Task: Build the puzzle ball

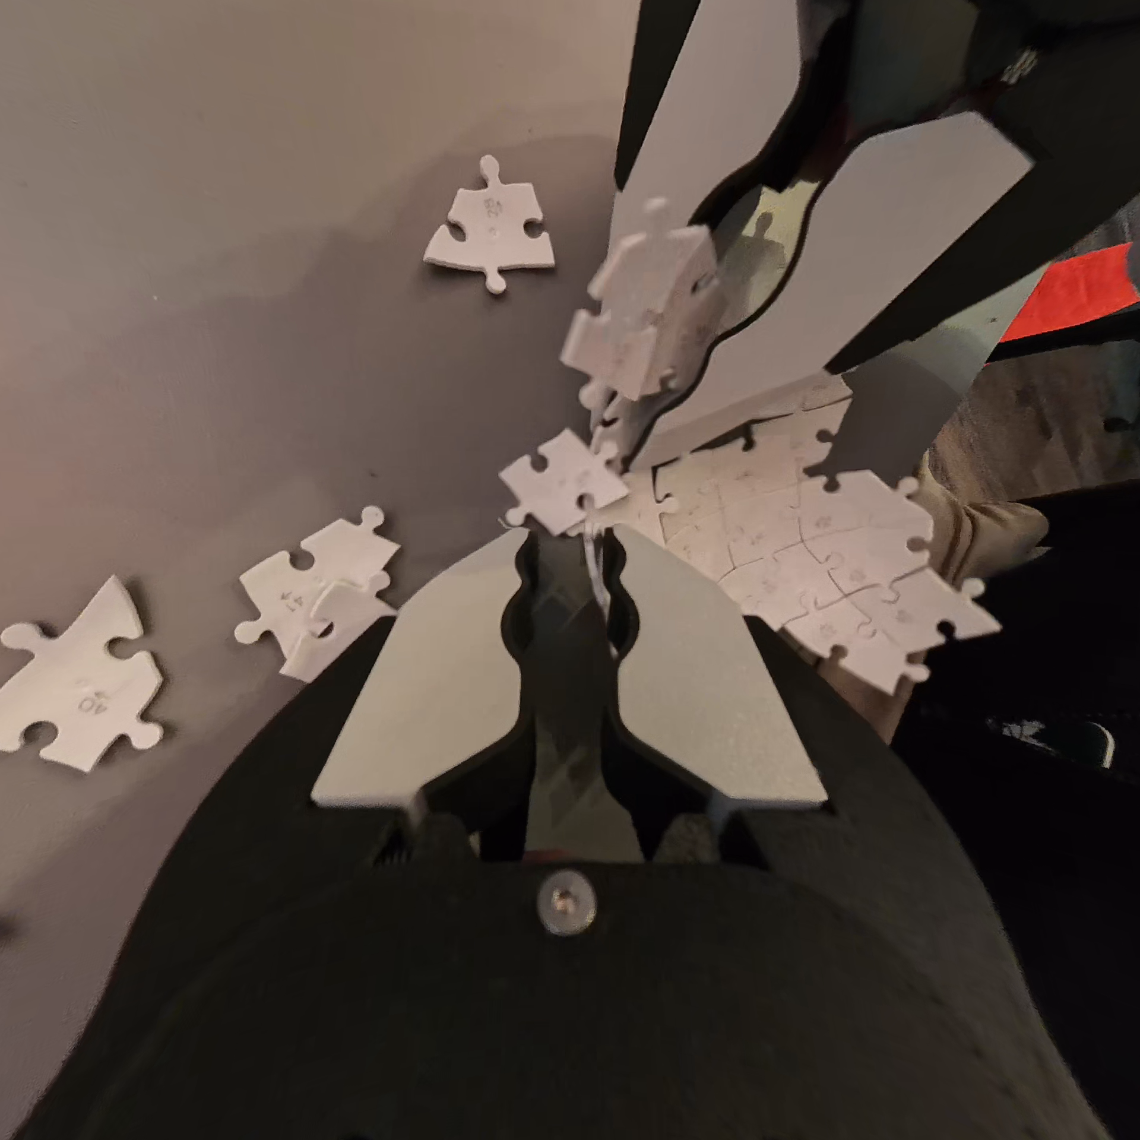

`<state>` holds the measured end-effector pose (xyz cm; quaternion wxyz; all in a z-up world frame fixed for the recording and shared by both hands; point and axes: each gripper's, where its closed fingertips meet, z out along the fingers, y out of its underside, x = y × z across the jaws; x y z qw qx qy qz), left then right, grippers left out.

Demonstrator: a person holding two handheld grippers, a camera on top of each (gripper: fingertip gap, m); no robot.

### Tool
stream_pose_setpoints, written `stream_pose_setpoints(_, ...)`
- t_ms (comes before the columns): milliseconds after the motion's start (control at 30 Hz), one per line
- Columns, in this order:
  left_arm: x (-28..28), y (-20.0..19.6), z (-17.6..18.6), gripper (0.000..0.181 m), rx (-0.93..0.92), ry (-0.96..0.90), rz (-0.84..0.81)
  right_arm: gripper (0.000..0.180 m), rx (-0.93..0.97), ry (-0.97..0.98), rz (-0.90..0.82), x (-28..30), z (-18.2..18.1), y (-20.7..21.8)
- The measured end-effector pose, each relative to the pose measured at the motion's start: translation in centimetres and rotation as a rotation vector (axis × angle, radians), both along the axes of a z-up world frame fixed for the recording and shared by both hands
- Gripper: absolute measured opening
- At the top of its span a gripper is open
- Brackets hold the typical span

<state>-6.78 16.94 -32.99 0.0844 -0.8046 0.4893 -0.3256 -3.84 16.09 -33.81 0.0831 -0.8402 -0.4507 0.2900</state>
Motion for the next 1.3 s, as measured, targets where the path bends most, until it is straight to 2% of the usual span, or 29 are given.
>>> stream_pose_setpoints(33, -0.1, 0.1, 0.1, 0.02, 0.01, -0.007, 0.009, 0.012, 0.007, -0.003, -0.008, 0.2, 0.0, 0.0)
stream_pose_setpoints(167, -0.9, 0.7, 0.7, 0.022, 0.057, -0.041, 0.047, 0.024, 0.035, -0.01, -0.052, 1.1, 0.5, 0.4)
stream_pose_setpoints(400, -2.8, 0.7, 2.6, 0.028, 0.123, -0.105, 0.113, 0.026, 0.107, 0.034, -0.142, 2.5, 2.7, 1.3)
stream_pose_setpoints(633, -3.8, -1.8, 2.0, 0.031, 0.129, -0.106, 0.136, 0.022, 0.183, 0.038, -0.134, 1.8, 4.1, -0.5)
stream_pose_setpoints(867, -3.8, -2.3, 1.5, 0.02, 0.148, -0.113, 0.149, 0.018, 0.161, -0.021, -0.116, 0.5, 2.5, -2.8)
stream_pose_setpoints(967, -3.7, -2.1, 1.1, 0.019, 0.172, -0.093, 0.138, 0.011, 0.148, -0.024, -0.159, 0.1, 2.1, -3.1)
stream_pose_setpoints(1300, -3.7, -1.1, 0.2, 0.019, 0.277, -0.021, 0.119, 0.004, 0.152, -0.035, -0.326, -1.1, 0.8, -3.6)
